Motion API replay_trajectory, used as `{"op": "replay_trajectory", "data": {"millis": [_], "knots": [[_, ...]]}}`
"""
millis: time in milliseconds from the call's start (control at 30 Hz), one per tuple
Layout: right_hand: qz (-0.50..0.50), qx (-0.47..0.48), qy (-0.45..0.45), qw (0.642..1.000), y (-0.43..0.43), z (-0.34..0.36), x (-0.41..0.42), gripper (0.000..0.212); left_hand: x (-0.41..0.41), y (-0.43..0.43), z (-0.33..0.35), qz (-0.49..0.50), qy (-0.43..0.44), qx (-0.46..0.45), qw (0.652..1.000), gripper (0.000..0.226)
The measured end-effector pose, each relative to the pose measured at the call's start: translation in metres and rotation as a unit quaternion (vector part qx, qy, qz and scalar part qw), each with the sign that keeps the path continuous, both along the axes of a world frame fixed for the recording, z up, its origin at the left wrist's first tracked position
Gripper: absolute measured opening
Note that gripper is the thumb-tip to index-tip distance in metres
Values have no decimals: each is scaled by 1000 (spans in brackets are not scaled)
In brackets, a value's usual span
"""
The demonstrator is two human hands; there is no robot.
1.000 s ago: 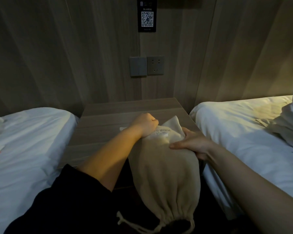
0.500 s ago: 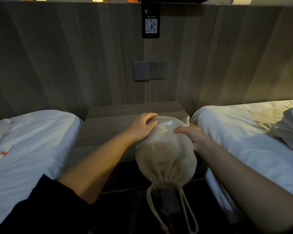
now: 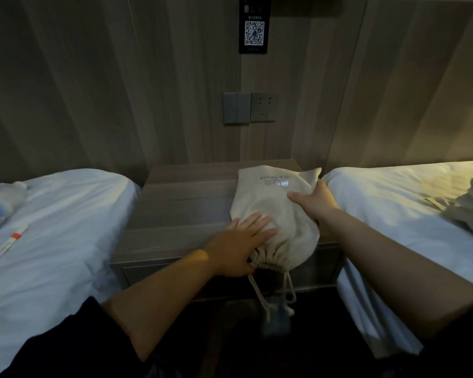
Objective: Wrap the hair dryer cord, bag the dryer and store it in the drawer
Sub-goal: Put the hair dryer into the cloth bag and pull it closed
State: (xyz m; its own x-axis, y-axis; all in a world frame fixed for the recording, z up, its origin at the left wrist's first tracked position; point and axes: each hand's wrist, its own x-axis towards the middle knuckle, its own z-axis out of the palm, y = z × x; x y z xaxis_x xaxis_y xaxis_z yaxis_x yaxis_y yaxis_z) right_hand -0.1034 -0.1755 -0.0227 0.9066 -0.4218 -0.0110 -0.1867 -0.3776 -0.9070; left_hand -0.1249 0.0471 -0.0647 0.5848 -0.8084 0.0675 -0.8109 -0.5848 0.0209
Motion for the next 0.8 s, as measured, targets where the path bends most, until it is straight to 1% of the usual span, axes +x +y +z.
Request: {"op": "replay_trajectory", "data": {"millis": [67,100,133,200,233,267,333,400,433,467,500,567,600,633,700,767,800], "knots": [[-10,-140,-2,990,-2,-6,-10,88,2,-2,-4,-4,0,-14,1000,86],[-6,-204,-29,979,-1,-8,-20,84,3,-3,-4,-7,-1,-18,1000,85],[12,-255,-76,964,2,-9,-33,75,5,-3,-5,-11,-2,-21,1000,86],[87,-311,-167,932,9,-13,-62,52,6,-2,-6,-20,-1,-34,999,86],[131,-319,-183,921,13,-16,-76,45,6,-2,-6,-23,3,-42,999,85],[169,-333,-184,909,16,-21,-89,45,6,-1,-4,-22,13,-46,999,83],[208,-387,-164,883,20,-36,-106,63,6,-2,-2,-8,26,-37,999,82],[220,-483,-125,838,24,-55,-116,81,3,-2,1,-1,29,-22,999,82],[220,-528,-108,813,26,-62,-118,85,2,-2,1,-1,36,-25,999,80],[214,-558,-101,796,27,-67,-117,85,1,-1,0,4,48,-40,998,78],[204,-568,-110,789,25,-71,-114,82,1,1,0,14,66,-65,996,74],[193,-546,-137,804,19,-74,-106,66,0,4,1,41,96,-116,988,63],[191,-514,-152,822,16,-72,-102,53,0,4,1,49,100,-130,985,57],[185,-472,-161,847,13,-68,-100,41,-1,2,2,56,100,-140,983,49],[181,-372,-143,899,11,-55,-97,23,-2,-2,6,79,109,-178,975,36],[164,-290,-130,934,9,-39,-95,6,-3,-7,15,111,148,-246,951,29],[147,-255,-135,946,8,-31,-92,7,-3,-10,20,123,173,-287,934,25]]}}
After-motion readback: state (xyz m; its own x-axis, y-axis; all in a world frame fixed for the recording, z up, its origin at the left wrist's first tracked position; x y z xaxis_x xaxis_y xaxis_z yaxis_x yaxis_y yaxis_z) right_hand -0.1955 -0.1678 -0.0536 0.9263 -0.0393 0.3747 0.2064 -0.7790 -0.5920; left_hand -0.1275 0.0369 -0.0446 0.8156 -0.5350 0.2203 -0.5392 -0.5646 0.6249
